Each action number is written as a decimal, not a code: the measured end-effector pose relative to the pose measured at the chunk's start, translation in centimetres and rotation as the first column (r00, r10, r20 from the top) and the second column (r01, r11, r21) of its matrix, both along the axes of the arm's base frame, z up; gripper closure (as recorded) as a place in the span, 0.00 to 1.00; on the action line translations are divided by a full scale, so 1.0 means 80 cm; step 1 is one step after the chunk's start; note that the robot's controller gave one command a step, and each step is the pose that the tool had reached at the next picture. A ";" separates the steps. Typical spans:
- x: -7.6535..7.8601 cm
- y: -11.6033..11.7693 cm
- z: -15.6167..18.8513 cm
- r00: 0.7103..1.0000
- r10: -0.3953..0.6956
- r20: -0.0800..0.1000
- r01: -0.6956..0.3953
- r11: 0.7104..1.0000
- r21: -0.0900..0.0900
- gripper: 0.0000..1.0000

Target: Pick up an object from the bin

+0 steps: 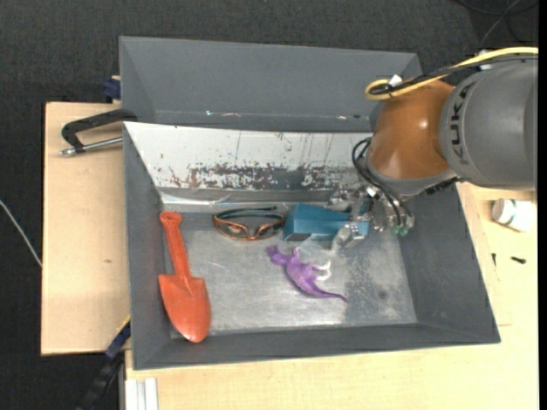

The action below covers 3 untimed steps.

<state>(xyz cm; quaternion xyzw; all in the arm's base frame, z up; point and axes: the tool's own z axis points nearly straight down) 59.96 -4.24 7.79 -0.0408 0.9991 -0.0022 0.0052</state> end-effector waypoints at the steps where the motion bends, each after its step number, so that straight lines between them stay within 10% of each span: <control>1: 0.000 0.000 0.000 1.000 0.000 0.000 0.000 1.000 0.000 1.00; 3: -0.012 0.004 0.091 1.000 0.027 -0.009 -0.027 1.000 0.004 1.00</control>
Offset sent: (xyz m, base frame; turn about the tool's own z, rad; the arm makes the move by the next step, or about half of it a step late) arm -0.0017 0.0020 0.0928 0.0080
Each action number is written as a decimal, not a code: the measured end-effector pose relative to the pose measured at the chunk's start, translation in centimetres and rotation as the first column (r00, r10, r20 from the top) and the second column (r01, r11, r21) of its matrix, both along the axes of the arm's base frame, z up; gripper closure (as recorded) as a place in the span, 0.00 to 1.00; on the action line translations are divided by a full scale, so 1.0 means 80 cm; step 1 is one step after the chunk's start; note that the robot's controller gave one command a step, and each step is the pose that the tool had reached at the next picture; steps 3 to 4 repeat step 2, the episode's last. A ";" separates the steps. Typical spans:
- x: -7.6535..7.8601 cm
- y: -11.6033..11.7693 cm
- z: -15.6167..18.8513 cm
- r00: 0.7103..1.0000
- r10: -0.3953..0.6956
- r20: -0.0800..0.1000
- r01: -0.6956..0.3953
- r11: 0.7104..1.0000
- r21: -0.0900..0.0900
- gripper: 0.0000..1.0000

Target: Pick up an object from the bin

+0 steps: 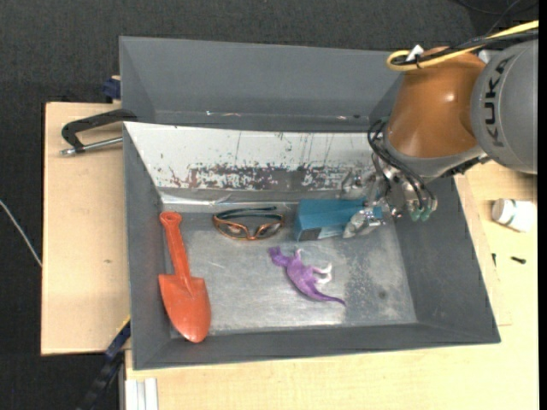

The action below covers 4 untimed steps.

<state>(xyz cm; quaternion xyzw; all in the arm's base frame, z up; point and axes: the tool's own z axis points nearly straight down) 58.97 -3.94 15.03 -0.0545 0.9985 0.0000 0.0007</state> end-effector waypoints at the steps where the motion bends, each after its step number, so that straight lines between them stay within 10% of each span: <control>1: -0.008 0.004 0.047 1.000 0.008 -0.011 -0.008 1.000 0.001 1.00; 2: -0.004 -0.004 0.124 1.000 -0.009 -0.003 0.009 1.000 0.001 1.00; 4: -0.004 -0.004 0.124 1.000 -0.009 -0.003 0.009 1.000 0.001 1.00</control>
Offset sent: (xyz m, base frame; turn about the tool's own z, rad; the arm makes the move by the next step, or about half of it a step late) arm -0.0025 -0.0060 0.1076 0.0137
